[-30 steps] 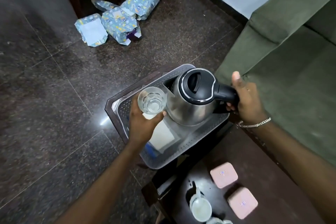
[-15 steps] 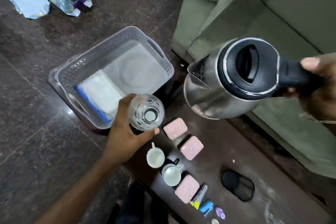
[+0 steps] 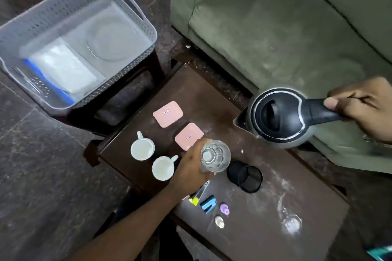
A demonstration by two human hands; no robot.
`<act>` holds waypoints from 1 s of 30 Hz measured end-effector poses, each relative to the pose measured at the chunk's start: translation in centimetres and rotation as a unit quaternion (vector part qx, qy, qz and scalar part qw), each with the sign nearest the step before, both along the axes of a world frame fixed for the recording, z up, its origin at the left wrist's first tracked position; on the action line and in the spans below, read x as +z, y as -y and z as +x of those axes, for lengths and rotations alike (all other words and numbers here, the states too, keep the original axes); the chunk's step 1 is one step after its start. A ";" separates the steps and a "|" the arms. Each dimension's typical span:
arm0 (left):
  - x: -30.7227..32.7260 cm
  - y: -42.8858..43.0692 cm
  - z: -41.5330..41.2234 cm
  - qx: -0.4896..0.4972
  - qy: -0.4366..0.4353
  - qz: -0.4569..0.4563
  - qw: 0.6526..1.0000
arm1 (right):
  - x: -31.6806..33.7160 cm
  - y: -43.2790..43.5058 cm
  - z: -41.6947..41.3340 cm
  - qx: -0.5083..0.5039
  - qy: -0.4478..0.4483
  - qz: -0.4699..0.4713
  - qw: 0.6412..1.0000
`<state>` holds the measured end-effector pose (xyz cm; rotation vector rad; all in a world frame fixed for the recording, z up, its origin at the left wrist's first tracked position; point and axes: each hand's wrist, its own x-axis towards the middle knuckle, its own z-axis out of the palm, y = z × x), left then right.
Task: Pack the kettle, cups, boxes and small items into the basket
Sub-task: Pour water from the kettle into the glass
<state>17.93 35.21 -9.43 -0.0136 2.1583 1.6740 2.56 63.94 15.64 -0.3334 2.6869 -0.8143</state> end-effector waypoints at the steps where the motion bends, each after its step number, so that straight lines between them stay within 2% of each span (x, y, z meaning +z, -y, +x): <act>1: -0.6 -0.8 0.3 -0.004 0.004 -0.009 1.000 | 0.1 0.3 0.0 0.045 0.020 0.036 0.998; 10: -3.8 -3.3 1.4 -0.025 0.022 -0.092 0.995 | -3.6 0.0 2.6 0.194 0.045 0.155 0.968; 22: -5.3 -3.1 1.2 -0.061 -0.007 -0.108 0.992 | -5.9 2.0 5.9 0.218 0.025 0.260 0.940; 30: -5.6 -2.9 0.9 -0.071 -0.022 -0.118 0.990 | -5.9 3.3 6.9 0.227 0.005 0.292 0.929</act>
